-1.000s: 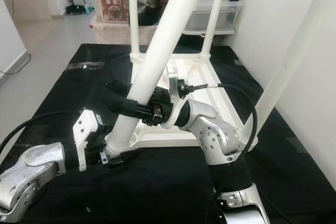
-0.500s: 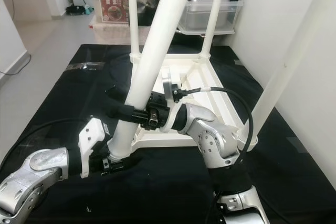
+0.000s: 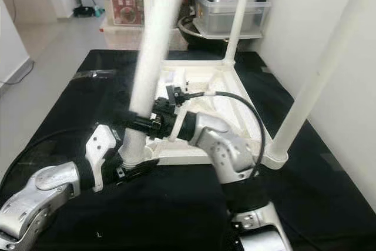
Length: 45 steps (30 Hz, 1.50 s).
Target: Building children table
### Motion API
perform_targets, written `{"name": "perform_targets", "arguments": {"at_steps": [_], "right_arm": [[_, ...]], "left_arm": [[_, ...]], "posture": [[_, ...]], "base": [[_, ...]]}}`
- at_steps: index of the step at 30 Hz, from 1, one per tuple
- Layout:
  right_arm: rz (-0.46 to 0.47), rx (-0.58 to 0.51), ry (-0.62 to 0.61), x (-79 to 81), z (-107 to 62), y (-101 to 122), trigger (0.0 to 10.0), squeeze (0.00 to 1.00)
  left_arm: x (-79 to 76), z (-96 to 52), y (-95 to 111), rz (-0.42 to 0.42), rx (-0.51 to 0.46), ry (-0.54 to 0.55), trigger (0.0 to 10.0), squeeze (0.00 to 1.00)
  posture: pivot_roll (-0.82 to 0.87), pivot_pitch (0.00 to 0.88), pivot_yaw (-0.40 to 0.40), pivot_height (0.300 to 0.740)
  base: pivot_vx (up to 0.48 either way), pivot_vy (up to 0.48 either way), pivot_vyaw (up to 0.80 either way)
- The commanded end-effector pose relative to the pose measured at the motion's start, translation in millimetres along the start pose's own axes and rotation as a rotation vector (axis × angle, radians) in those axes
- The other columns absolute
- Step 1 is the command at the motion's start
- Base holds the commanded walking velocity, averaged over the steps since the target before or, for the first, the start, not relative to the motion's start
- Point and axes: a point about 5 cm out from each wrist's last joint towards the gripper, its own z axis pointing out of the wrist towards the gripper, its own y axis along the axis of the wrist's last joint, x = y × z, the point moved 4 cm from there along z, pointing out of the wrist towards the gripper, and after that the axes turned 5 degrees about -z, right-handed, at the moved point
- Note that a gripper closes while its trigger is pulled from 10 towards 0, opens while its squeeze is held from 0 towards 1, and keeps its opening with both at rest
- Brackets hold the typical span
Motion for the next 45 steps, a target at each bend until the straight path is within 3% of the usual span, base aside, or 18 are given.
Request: {"name": "perform_targets", "arguments": {"at_steps": [1,2,3,6,10,13,19,21,26,29,31,33,35,36,37,39,42,45], "right_arm": [[0.002,-0.014,-0.023,-5.8,-3.4,4,10.0,1.00],[-0.003,-0.015,-0.023,-6.5,-4.7,5,10.0,1.00],[-0.005,-0.035,0.028,-1.2,-8.0,9,10.0,0.00],[0.004,-0.073,0.107,5.6,-12.2,18,10.0,0.00],[0.024,-0.113,0.157,9.1,-12.9,27,10.0,0.00],[0.027,-0.123,0.165,9.4,-13.2,29,10.0,0.00],[0.060,-0.163,0.193,13.3,-14.1,34,10.0,0.00],[0.173,-0.260,0.278,28.6,-9.2,41,10.0,0.00],[0.265,-0.326,0.429,57.7,3.5,47,10.0,0.00],[0.273,-0.332,0.454,62.3,5.5,48,10.0,0.00],[0.282,-0.335,0.484,67.0,6.6,49,9.3,0.00],[0.298,-0.347,0.549,77.7,7.8,53,7.6,0.00],[0.295,-0.344,0.574,82.1,8.2,54,7.1,0.00],[0.291,-0.337,0.588,84.8,8.6,54,7.1,0.00],[0.288,-0.314,0.596,86.9,8.8,53,8.4,0.00],[0.283,-0.285,0.603,88.4,8.5,49,8.9,0.00],[0.281,-0.259,0.607,89.2,7.8,47,8.7,0.00],[0.286,-0.186,0.620,90.8,1.0,40,8.2,0.00]], "left_arm": [[-14.5,-2.1,17,0.020,-0.044,-0.092,10.0,0.00],[-19.1,-4.8,21,0.012,-0.051,-0.122,10.0,0.00],[-27.4,-10.5,25,-0.023,-0.057,-0.184,10.0,0.00],[-46.1,-25.5,21,-0.065,0.004,-0.326,10.0,0.00],[-52.7,-38.3,2,-0.060,0.121,-0.390,10.0,0.00],[-49.4,-39.3,0,-0.061,0.132,-0.376,10.0,0.00],[-40.4,-37.9,2,-0.102,0.106,-0.337,10.0,0.00],[-44.7,-33.4,19,-0.221,0.005,-0.407,10.0,0.00],[-55.0,-32.6,40,-0.302,-0.057,-0.559,10.0,0.00],[-57.2,-34.1,43,-0.315,-0.062,-0.591,10.0,0.00],[-58.2,-36.3,47,-0.329,-0.067,-0.620,10.0,0.00],[-56.3,-42.1,44,-0.333,-0.030,-0.637,10.0,0.00],[-55.8,-44.6,41,-0.336,-0.010,-0.637,10.0,0.00],[-56.4,-46.5,39,-0.338,0.004,-0.638,10.0,0.00],[-58.7,-49.0,37,-0.351,0.021,-0.643,10.0,0.00],[-61.3,-52.0,35,-0.360,0.039,-0.649,10.0,0.00],[-63.0,-54.6,33,-0.369,0.057,-0.651,10.0,0.00],[-64.6,-68.8,25,-0.406,0.135,-0.650,10.0,0.00]], "posture": [[0.10,0.000,-0.030,0.740],[0.10,0.000,-0.030,0.740],[0.11,0.000,-0.031,0.740],[0.11,0.000,-0.029,0.740],[0.11,0.000,-0.027,0.740],[0.11,0.000,-0.023,0.740],[0.10,0.000,-0.028,0.740],[0.10,0.000,-0.038,0.740],[0.09,0.000,-0.032,0.740],[0.09,0.000,-0.032,0.740],[0.09,0.000,-0.027,0.740],[0.09,0.000,-0.027,0.740],[0.09,0.000,-0.026,0.740],[0.09,0.000,-0.025,0.740],[0.09,0.000,-0.022,0.740],[0.09,0.000,-0.022,0.740],[0.09,0.000,-0.023,0.740],[0.10,0.000,-0.029,0.740]], "base": [[0.000,0.000,0.00],[0.000,0.000,0.00],[0.000,0.000,0.00],[0.000,0.000,0.00],[0.000,0.000,0.00],[0.000,0.000,0.00],[0.000,0.000,0.00],[0.000,0.000,0.00],[0.000,0.000,0.00],[0.000,0.000,0.00],[0.000,0.000,0.00],[0.000,0.000,0.00],[0.000,0.000,0.00],[0.000,0.000,0.00],[0.000,0.000,0.00],[0.000,0.000,0.00],[0.000,0.000,0.00],[0.000,0.000,0.00]]}}
